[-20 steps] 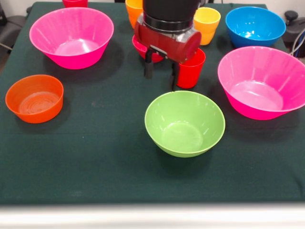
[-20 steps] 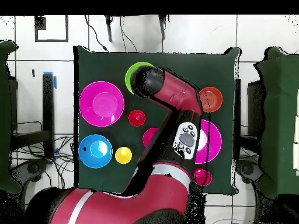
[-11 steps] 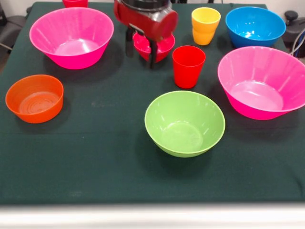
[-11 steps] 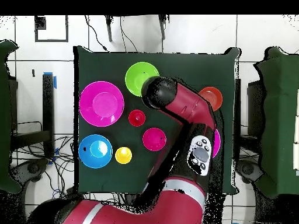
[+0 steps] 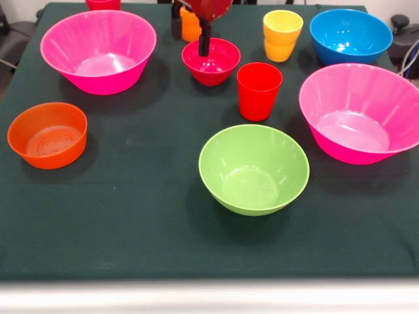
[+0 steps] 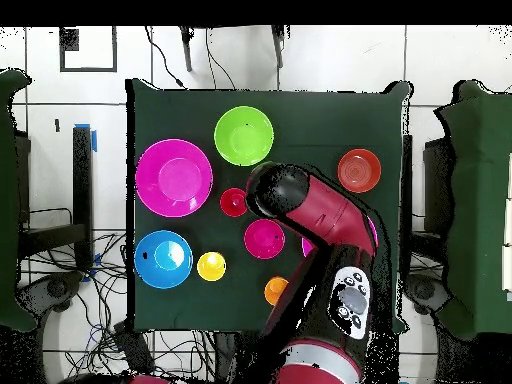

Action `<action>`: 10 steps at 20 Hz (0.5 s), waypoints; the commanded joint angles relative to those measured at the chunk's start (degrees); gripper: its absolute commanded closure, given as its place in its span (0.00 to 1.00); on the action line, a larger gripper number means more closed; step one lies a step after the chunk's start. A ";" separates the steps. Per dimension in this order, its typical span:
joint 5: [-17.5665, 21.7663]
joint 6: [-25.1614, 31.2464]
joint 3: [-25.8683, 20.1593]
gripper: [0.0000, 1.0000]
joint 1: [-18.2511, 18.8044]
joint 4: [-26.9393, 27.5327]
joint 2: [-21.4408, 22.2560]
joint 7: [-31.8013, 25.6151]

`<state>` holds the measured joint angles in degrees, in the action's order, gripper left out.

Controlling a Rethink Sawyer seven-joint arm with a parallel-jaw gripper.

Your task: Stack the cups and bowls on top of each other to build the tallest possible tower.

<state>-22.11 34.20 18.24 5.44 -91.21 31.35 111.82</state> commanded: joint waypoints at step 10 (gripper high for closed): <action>1.85 -3.13 -14.43 0.00 2.42 -13.14 3.44 -0.49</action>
<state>-22.10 34.17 14.12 6.79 -97.75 34.26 111.82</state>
